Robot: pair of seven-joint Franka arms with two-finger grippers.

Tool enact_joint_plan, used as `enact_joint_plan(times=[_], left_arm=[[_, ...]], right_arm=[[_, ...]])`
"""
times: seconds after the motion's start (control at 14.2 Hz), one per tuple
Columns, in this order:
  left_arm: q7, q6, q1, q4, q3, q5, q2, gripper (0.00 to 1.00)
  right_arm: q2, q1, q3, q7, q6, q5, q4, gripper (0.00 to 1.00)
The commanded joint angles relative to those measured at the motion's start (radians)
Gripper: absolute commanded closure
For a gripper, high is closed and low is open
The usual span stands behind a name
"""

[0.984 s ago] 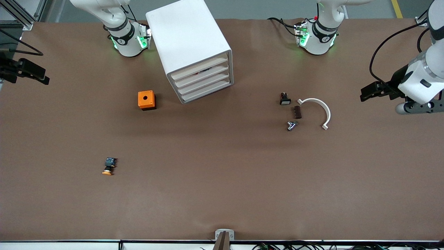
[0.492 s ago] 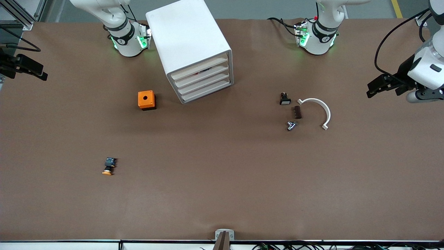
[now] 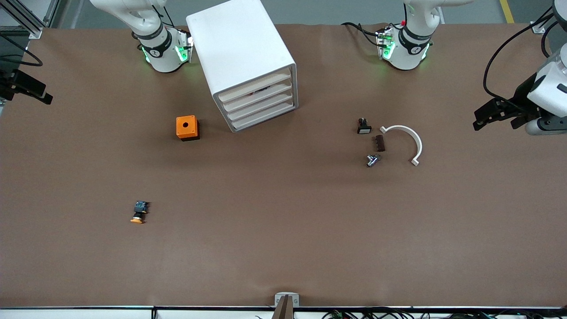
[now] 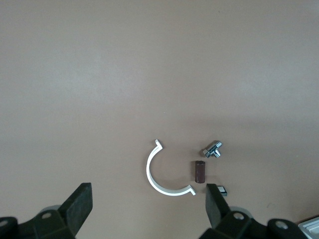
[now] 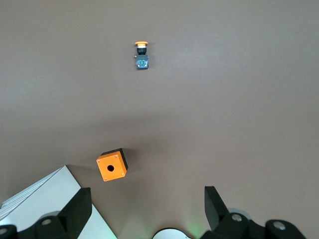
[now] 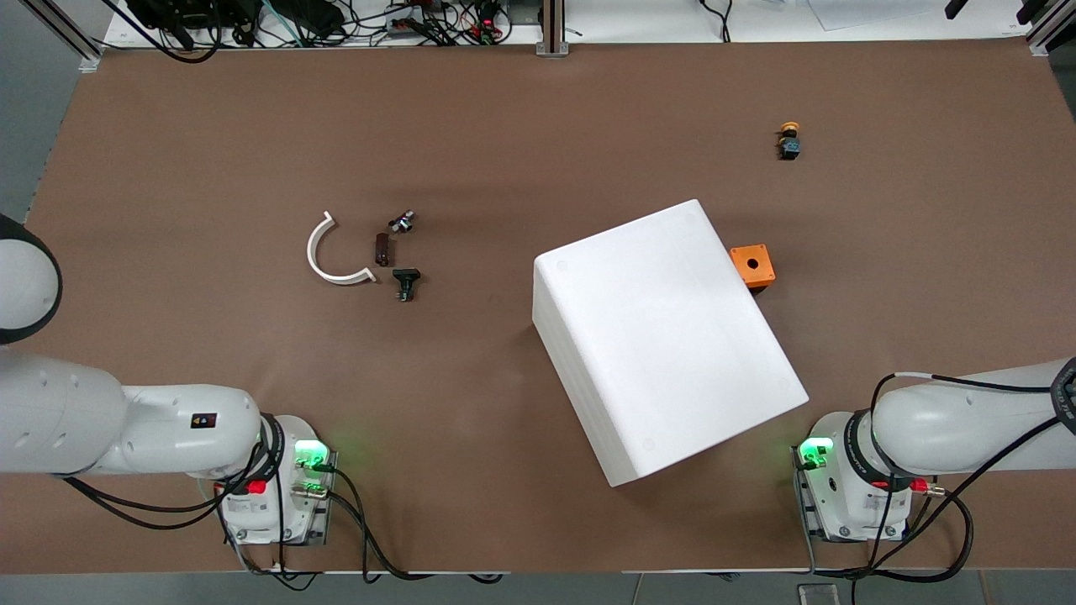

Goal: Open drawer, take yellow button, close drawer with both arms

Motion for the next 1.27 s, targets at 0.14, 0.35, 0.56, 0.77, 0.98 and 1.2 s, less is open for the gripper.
enact_joint_plan(times=[0.14, 0.35, 0.56, 0.77, 0.98, 1.2], left_arm=[[0.018, -0.013, -0.008, 0.068, -0.006, 0.017, 0.025, 0.0], [0.032, -0.016, -0.008, 0.068, -0.008, 0.018, 0.025, 0.0], [0.044, -0.016, -0.006, 0.071, -0.008, 0.017, 0.019, 0.0], [0.023, -0.016, -0.008, 0.073, -0.011, 0.017, 0.015, 0.0], [0.021, -0.016, -0.008, 0.094, -0.022, 0.017, 0.015, 0.0], [0.021, -0.016, -0.005, 0.104, -0.022, 0.009, 0.016, 0.0]], right_arm=[[-0.037, -0.025, 0.017, 0.011, 0.02, 0.019, -0.041, 0.0], [-0.037, -0.021, 0.017, -0.005, 0.023, 0.012, -0.039, 0.0], [-0.038, -0.024, 0.013, -0.095, 0.052, 0.003, -0.038, 0.0], [-0.038, -0.024, 0.013, -0.123, 0.057, -0.022, -0.038, 0.0], [-0.038, -0.024, 0.013, -0.117, 0.05, -0.028, -0.038, 0.0], [-0.038, -0.024, 0.015, -0.111, 0.046, -0.028, -0.038, 0.0]])
